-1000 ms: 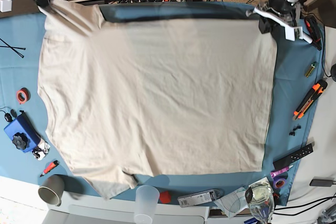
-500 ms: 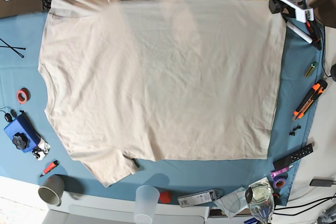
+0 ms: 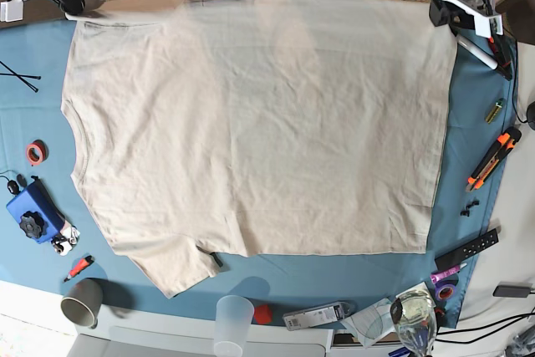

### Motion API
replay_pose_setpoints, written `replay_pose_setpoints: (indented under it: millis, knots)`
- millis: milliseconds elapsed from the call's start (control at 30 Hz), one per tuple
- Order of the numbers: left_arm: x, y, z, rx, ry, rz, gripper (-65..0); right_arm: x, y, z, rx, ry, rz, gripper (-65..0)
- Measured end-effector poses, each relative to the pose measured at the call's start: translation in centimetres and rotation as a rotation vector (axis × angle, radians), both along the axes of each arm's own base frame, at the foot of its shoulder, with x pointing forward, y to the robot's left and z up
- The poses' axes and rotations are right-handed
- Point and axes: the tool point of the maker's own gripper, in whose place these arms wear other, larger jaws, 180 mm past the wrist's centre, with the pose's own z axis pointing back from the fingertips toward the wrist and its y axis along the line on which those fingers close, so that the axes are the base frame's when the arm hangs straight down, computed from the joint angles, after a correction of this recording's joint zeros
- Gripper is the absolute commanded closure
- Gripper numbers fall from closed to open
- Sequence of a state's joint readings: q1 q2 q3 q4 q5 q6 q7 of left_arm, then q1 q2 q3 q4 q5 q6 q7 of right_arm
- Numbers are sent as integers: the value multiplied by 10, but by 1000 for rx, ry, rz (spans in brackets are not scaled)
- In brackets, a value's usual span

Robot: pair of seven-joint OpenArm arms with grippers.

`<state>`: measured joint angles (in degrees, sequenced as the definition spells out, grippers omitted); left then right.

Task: Fold the T-shirt properly
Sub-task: 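Lift both shoulder corners and pull the shirt toward the robot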

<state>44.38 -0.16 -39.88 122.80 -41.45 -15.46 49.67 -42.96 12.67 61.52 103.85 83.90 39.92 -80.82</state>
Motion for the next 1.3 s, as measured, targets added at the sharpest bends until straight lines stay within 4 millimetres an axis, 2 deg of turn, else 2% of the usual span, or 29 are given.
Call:
replay_pose_setpoints:
  millis: [100, 267, 400, 500, 633, 767, 1300]
  knots:
    - [11, 1, 3, 5, -31, 0, 0, 6, -1, 0, -7, -14, 1, 0]
    - [13, 4, 3, 22, -27, 8, 0, 17, -4, -2, -32, -26, -2, 0]
    - [17, 6, 3, 36, -35, 7, 0, 22, 1, -14, -53, 10, 24, 0]
    - [22, 7, 6, 40, -58, 13, 0, 34, 11, -22, -50, 15, 67, 0]
    - [29, 7, 9, 43, -77, 12, 0, 51, 12, -25, -77, -13, 75, 0]
    - [30, 8, 9, 46, -79, 13, 0, 61, 11, -22, -86, -39, 73, 0]
    - [27, 14, 5, 72, -53, 37, 0, 71, 15, -8, -78, -112, 69, 0]
